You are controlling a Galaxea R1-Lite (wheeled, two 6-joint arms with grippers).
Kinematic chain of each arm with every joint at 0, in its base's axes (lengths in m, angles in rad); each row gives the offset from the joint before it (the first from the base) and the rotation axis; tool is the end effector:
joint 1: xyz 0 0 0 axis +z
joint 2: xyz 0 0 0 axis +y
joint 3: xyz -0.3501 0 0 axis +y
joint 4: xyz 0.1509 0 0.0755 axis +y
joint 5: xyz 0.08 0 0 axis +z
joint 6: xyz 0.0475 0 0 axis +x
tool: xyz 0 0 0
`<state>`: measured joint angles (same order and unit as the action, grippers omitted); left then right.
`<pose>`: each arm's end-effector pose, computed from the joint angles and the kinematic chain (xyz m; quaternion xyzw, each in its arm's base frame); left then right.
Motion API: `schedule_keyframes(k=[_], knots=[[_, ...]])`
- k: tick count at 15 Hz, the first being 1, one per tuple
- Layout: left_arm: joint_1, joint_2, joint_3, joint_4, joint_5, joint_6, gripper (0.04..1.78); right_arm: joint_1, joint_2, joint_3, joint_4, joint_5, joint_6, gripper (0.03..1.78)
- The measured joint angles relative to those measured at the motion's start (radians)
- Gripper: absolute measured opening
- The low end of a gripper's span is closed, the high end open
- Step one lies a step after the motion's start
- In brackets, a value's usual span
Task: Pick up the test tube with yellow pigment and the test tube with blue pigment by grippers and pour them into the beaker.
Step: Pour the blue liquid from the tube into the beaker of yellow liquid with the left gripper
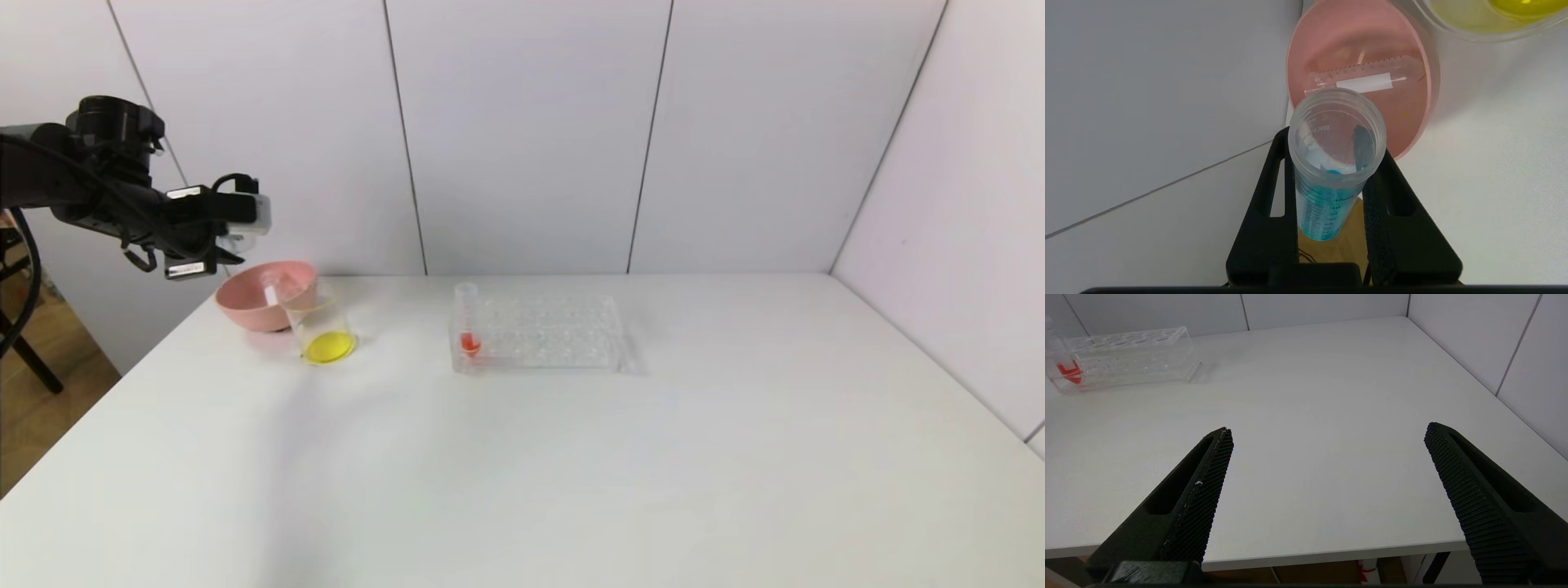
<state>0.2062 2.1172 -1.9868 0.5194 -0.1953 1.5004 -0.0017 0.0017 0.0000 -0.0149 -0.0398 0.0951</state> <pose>0.4347 0.0815 0.2778 0.5995 0.2324 -0.2095 0.7367 -0.0716 -0.0018 0.0775 0.0476 -0.0076 -0.0204 0.9986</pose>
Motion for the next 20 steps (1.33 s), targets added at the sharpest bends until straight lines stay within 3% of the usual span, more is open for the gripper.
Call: schedule_keyframes(k=[8,20], knots=[[-0.032,0.000,-0.001,0.001,0.067,0.010,0.46,0.000,0.000,0.000,0.000,0.000,0.000,1.71],[-0.064,0.017,-0.001,0.022,0.070,0.067,0.46,0.000,0.000,0.000,0.000,0.000,0.000,1.71]])
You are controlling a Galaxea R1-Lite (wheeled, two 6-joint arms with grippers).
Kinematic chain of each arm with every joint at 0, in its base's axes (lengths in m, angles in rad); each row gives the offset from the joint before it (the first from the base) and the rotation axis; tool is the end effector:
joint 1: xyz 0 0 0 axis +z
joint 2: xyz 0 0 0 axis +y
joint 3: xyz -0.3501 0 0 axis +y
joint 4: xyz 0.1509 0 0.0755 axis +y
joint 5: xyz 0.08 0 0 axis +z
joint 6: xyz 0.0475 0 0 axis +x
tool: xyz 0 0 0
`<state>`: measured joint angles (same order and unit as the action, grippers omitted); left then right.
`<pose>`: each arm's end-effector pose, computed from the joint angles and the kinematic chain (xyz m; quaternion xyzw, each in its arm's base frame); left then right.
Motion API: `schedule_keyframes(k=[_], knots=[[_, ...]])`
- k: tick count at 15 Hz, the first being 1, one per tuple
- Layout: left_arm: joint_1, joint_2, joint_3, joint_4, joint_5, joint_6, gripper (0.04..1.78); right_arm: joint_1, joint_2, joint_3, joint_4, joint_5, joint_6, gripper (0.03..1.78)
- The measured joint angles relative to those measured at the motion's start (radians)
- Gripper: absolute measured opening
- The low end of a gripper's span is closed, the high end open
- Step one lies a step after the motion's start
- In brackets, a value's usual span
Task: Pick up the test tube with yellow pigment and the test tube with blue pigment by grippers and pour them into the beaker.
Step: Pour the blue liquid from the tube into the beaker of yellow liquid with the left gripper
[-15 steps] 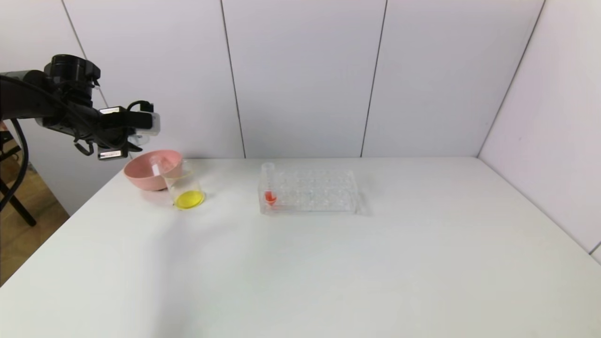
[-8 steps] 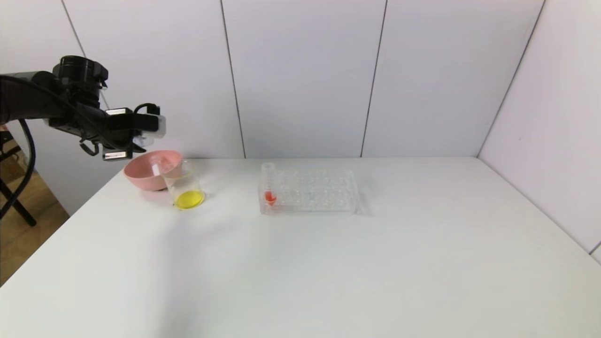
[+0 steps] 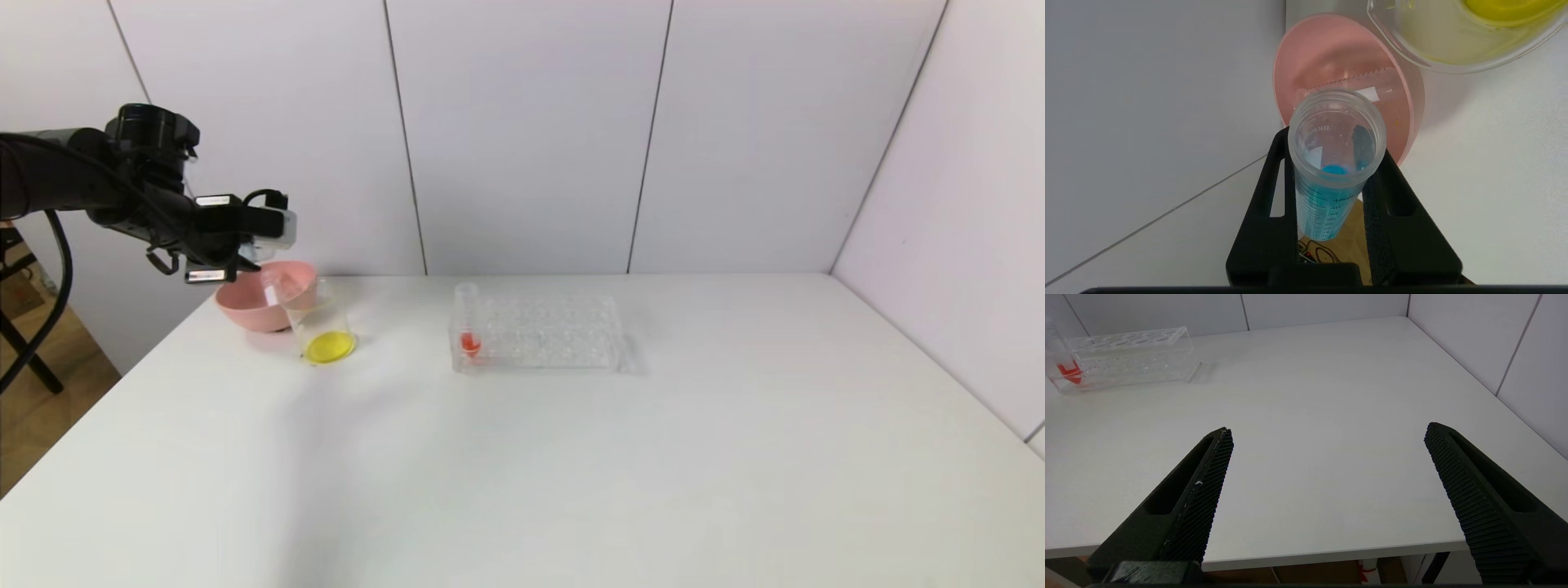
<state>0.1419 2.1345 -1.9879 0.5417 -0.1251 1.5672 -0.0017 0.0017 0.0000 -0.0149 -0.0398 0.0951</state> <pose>0.4419 0.0571 0.2678 0.6326 0.2425 -0.2304 0.6985 -0.0716 -0.0018 0.0775 0.0476 -0.0076 -0.0204 0.9986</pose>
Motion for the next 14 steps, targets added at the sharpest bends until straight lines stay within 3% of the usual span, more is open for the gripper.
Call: schedule_keyframes(k=[11,14], knots=[[-0.019,0.004,0.000,0.007,0.037,0.032,0.46,0.000,0.000,0.000,0.000,0.000,0.000,1.71],[-0.029,0.007,0.000,0.007,0.083,0.046,0.46,0.000,0.000,0.000,0.000,0.000,0.000,1.71]])
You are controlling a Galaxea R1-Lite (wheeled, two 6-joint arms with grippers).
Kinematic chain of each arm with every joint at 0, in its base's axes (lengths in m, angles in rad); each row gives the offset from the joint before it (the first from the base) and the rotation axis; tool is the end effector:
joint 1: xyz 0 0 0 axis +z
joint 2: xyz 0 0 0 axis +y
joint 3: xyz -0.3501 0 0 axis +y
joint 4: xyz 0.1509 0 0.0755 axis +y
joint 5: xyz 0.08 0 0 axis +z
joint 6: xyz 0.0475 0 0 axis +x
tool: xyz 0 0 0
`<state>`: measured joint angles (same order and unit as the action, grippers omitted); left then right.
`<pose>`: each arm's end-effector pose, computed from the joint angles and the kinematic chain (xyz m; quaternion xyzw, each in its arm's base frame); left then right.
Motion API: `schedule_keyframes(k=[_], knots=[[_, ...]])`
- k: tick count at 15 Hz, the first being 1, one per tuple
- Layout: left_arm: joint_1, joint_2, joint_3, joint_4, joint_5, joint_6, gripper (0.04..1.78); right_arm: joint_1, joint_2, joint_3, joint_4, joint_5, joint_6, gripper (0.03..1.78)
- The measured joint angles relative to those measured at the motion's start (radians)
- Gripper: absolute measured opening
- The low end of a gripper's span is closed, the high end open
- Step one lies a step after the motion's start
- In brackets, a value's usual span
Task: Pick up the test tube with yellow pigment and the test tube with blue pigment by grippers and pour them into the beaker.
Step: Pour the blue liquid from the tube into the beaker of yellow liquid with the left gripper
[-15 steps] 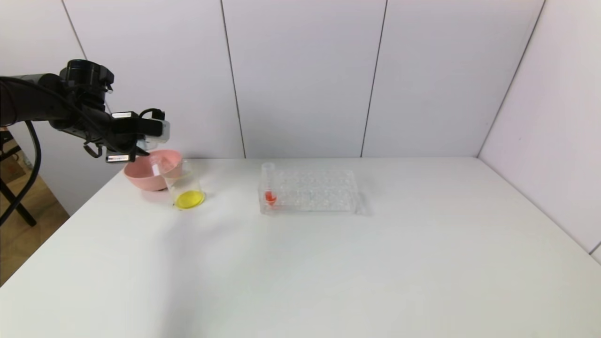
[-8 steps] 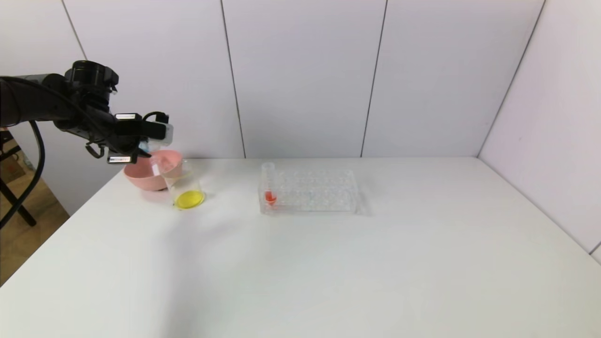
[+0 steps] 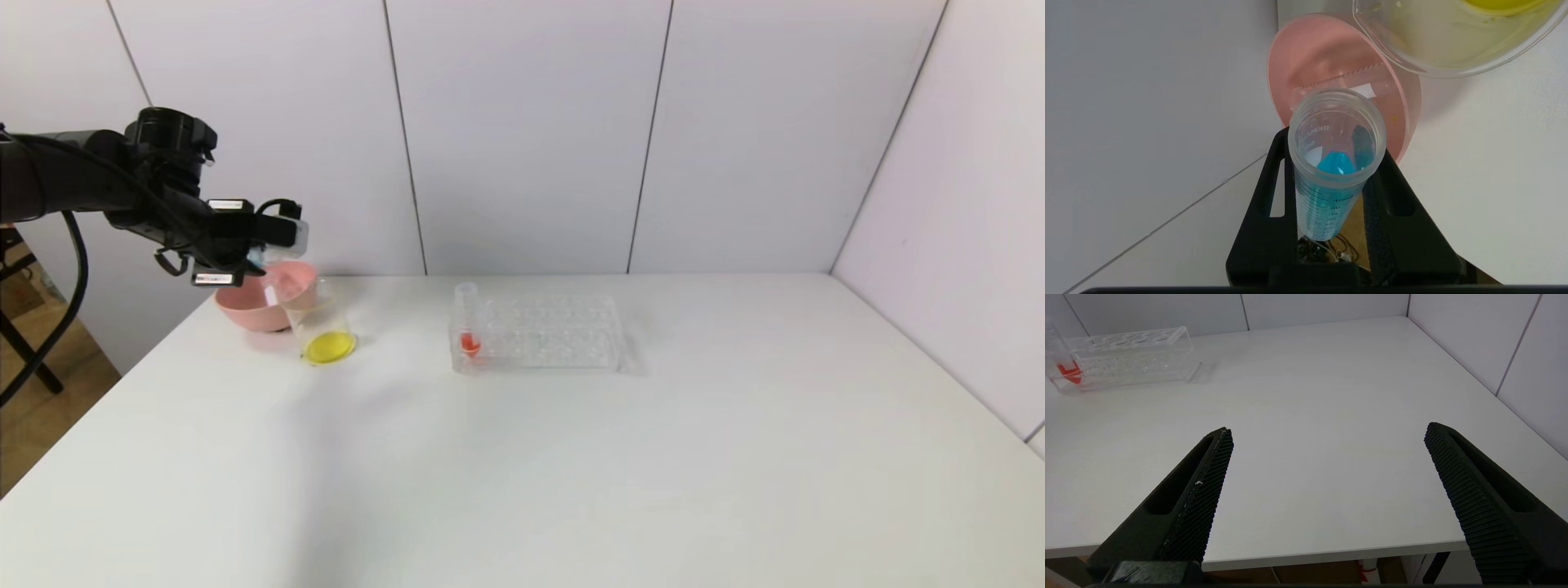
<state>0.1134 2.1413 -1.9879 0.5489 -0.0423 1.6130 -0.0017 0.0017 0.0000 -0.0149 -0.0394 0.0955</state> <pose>0.4444 0.0486 0.2639 0.6589 0.2614 -0.2245 0.6687 -0.0716 -0.0017 0.0775 0.0478 -0.0076 -0.0202 0.9986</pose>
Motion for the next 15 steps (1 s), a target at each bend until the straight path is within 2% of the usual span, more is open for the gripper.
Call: schedule_keyframes(k=[10,15], knots=[[-0.008,0.005,0.000,0.009,0.016,0.005,0.46,0.000,0.000,0.000,0.000,0.000,0.000,1.71],[-0.014,0.003,-0.007,0.082,0.016,-0.026,0.46,0.000,0.000,0.000,0.000,0.000,-0.001,1.71]])
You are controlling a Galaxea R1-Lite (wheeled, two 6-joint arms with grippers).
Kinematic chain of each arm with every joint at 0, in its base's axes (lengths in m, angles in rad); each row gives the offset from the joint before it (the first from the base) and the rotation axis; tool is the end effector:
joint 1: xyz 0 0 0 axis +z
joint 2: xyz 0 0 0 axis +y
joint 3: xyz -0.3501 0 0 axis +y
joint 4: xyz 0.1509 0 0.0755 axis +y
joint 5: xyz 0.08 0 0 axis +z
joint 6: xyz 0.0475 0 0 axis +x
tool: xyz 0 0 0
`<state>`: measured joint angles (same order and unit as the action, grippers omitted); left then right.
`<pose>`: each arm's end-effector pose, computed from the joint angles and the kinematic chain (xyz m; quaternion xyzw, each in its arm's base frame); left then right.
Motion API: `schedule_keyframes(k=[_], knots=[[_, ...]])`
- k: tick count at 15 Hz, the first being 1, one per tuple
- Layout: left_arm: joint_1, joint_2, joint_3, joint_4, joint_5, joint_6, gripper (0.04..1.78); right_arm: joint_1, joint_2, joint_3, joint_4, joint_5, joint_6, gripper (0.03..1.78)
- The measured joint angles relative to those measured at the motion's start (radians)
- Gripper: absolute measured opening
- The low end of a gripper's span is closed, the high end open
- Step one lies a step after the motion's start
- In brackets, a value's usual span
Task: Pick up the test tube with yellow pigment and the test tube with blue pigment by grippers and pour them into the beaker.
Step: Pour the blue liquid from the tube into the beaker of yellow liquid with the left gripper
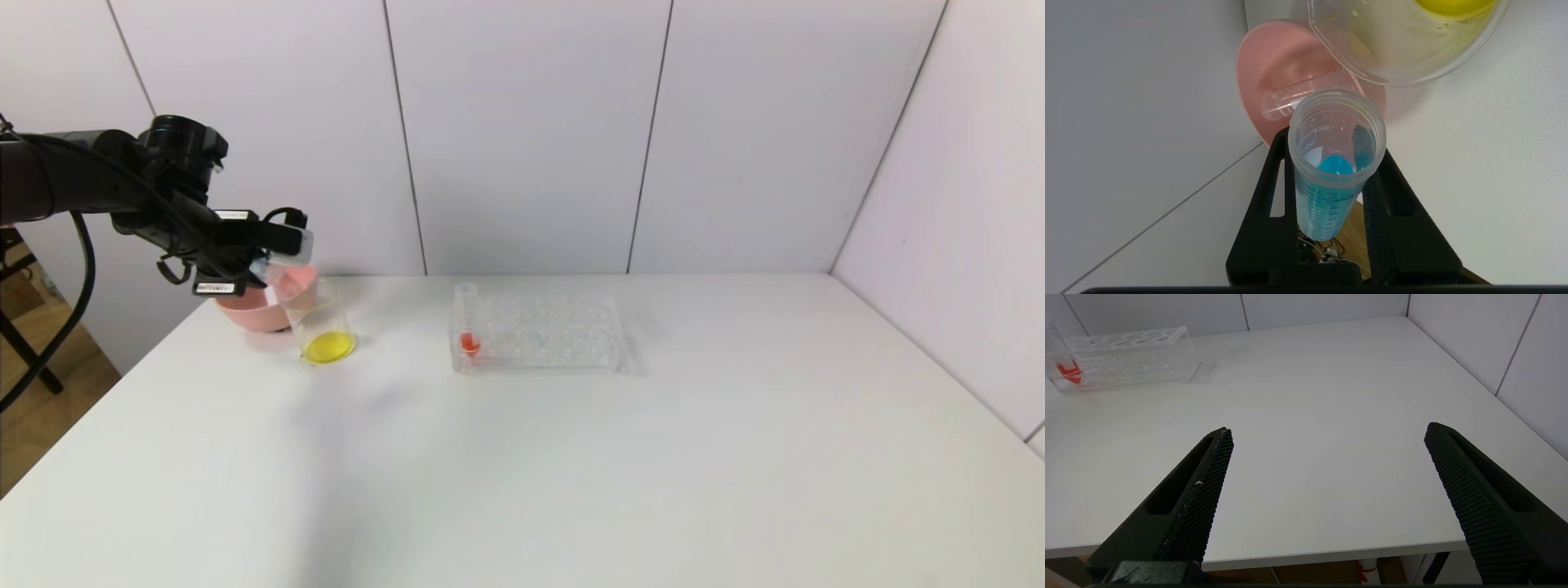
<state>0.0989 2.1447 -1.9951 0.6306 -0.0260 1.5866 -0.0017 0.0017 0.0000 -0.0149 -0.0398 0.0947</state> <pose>0.4391 0.0423 0.2565 0.6420 0.2903 -0.2468 0.6653 -0.0716 -0.0018 0.0775 0.0474 -0.0076 -0.0204 0.9986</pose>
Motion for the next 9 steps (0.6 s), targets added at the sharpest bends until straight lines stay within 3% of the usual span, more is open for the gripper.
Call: schedule_keyframes(k=[9], knots=[[-0.009,-0.005,-0.001,0.046,0.022,-0.034,0.46,0.000,0.000,0.000,0.000,0.000,0.000,1.71]])
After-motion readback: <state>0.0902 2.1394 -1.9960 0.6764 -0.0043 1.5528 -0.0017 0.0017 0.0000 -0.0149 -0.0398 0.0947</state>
